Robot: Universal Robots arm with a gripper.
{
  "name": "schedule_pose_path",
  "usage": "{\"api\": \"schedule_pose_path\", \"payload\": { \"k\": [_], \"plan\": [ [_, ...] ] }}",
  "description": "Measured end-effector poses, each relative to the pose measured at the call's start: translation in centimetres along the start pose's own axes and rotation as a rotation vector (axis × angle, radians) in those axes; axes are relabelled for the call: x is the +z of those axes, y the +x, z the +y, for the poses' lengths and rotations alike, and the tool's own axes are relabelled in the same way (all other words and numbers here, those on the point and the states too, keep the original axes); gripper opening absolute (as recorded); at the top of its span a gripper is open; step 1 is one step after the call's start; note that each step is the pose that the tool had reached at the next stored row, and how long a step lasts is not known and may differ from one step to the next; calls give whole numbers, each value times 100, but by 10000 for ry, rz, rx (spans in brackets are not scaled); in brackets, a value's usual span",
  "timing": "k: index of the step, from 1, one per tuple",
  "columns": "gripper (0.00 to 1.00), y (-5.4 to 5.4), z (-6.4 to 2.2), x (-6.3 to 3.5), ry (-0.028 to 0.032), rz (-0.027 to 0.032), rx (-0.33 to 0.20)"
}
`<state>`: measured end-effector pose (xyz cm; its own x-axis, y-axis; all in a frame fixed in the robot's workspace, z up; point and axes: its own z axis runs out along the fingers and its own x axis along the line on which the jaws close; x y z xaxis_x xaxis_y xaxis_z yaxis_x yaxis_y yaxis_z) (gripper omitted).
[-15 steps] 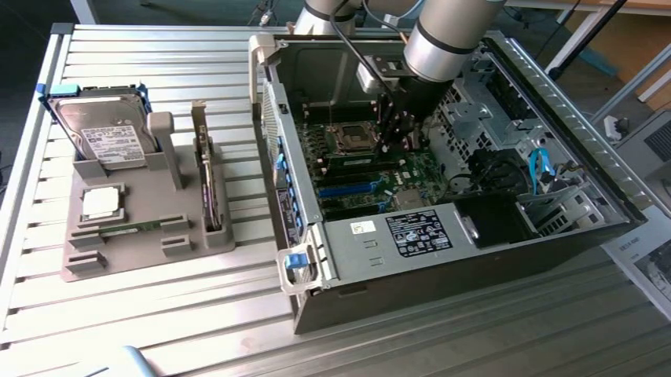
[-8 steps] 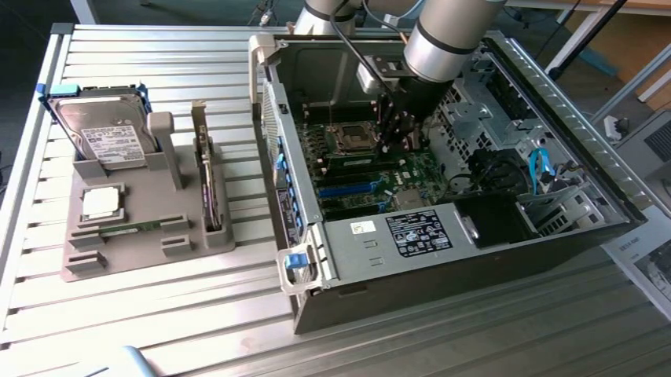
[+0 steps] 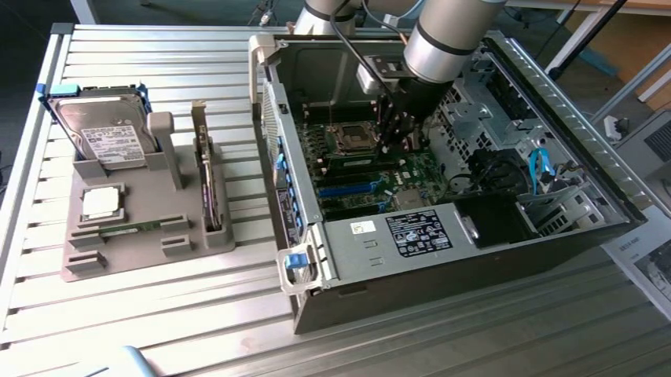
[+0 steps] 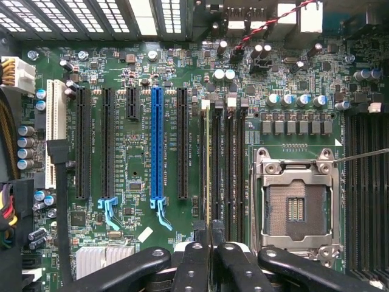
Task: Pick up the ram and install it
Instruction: 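Insert the ram into the slot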
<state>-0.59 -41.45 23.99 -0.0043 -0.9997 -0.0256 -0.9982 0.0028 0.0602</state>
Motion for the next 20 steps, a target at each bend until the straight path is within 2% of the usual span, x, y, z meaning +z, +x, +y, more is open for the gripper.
{"api": "schedule_pose_path", "payload": {
  "k": [20],
  "plan": [
    [12, -10, 0, -4, 0, 0, 0]
  ]
}}
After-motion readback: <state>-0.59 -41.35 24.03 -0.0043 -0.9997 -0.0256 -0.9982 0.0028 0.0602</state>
